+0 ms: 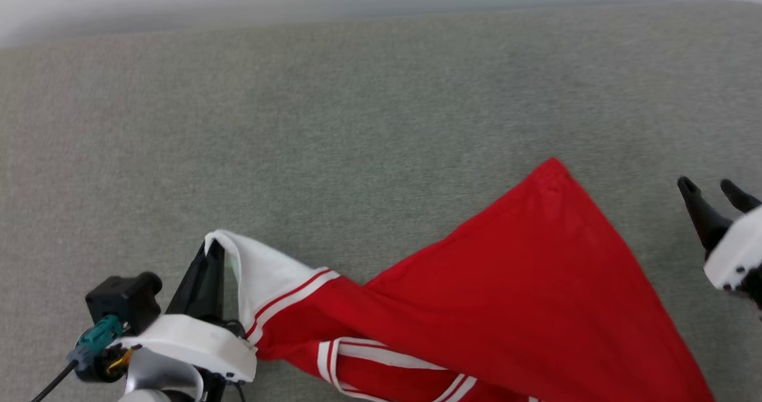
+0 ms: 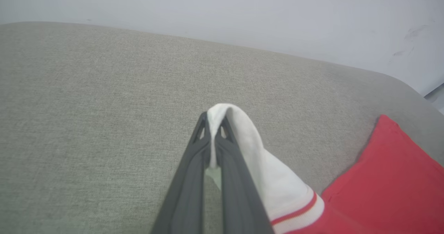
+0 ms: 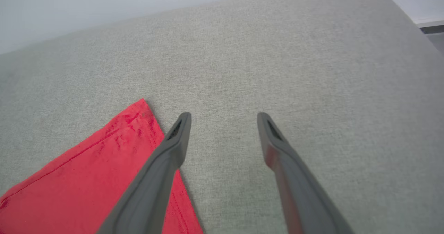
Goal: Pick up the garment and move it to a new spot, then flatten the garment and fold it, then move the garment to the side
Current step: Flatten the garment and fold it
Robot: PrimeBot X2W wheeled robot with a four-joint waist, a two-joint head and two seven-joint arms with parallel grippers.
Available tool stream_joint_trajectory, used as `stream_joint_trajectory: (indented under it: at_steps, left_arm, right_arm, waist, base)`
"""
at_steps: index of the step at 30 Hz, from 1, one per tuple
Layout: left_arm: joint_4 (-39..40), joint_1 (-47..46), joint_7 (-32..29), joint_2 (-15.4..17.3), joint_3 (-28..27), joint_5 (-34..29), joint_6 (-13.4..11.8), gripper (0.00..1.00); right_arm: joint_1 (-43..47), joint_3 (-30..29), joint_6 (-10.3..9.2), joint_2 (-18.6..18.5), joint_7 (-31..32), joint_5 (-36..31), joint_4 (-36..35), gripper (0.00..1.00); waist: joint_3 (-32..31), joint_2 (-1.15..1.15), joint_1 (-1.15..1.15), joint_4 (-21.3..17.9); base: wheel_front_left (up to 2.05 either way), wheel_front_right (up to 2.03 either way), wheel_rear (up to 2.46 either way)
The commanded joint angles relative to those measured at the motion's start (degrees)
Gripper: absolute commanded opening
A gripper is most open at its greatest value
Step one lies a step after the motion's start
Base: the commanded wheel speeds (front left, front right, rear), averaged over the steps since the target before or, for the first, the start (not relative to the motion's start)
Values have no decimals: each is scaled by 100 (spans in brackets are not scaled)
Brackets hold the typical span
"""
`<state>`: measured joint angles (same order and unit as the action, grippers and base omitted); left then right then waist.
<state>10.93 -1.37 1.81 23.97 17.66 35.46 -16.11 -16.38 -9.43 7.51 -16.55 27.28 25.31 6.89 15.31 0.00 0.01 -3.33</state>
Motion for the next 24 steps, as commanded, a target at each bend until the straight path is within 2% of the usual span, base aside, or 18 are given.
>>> stream_joint_trajectory:
  at_steps: [1,2,3,5,9,14,19,20,21,22,24]
  left_arm:
    - [8,-139,53,-28,23,-36,44,0]
    - [8,-139,53,-28,23,-36,44,0]
    - [-12,-252,91,-66,76,-54,88,0]
    - [-19,-378,128,-115,134,-82,135,0]
    - [-46,-564,196,-205,255,-130,226,0]
    - [-98,-733,265,-267,322,-150,299,0]
    - [-242,-827,320,-321,374,-112,380,0]
    - [-277,-834,337,-328,366,-114,377,0]
    - [-309,-845,348,-336,366,-117,370,0]
    - [-337,-854,357,-341,368,-112,376,0]
    - [-390,-870,374,-351,372,-94,388,0]
  right_arm:
    - [-272,111,-3,-54,271,-3,71,100]
    - [-272,111,-3,-54,271,-3,71,100]
    - [-554,280,-3,-61,830,21,183,100]
    - [-809,417,-4,-82,1470,5,273,100]
    - [-1164,600,-4,-111,2446,-93,371,100]
    - [-1364,760,-4,-64,2947,-124,466,100]
    - [-1250,1144,-2,31,3376,-17,915,100]
    - [-1201,1222,-2,55,3454,23,989,96]
    - [-1173,1303,3,54,3543,55,1048,31]
    - [-1150,1357,5,56,3603,107,1084,1]
    - [-1151,1415,5,20,3589,163,1074,0]
  waist:
    - [271,0,-1,250]
    - [271,0,-1,250]
    - [347,0,-1,344]
    - [441,0,-1,446]
    - [635,0,-1,635]
    - [845,0,-1,751]
    - [978,0,-1,799]
    - [987,0,-1,807]
    - [990,0,-1,814]
    - [991,0,-1,815]
    - [979,0,-1,819]
  base:
    - [0,0,0]
    - [0,0,0]
    - [0,0,0]
    - [0,0,0]
    - [0,0,0]
    - [0,0,0]
    - [0,0,0]
    - [0,0,0]
    - [0,0,0]
    - [0,0,0]
    - [0,0,0]
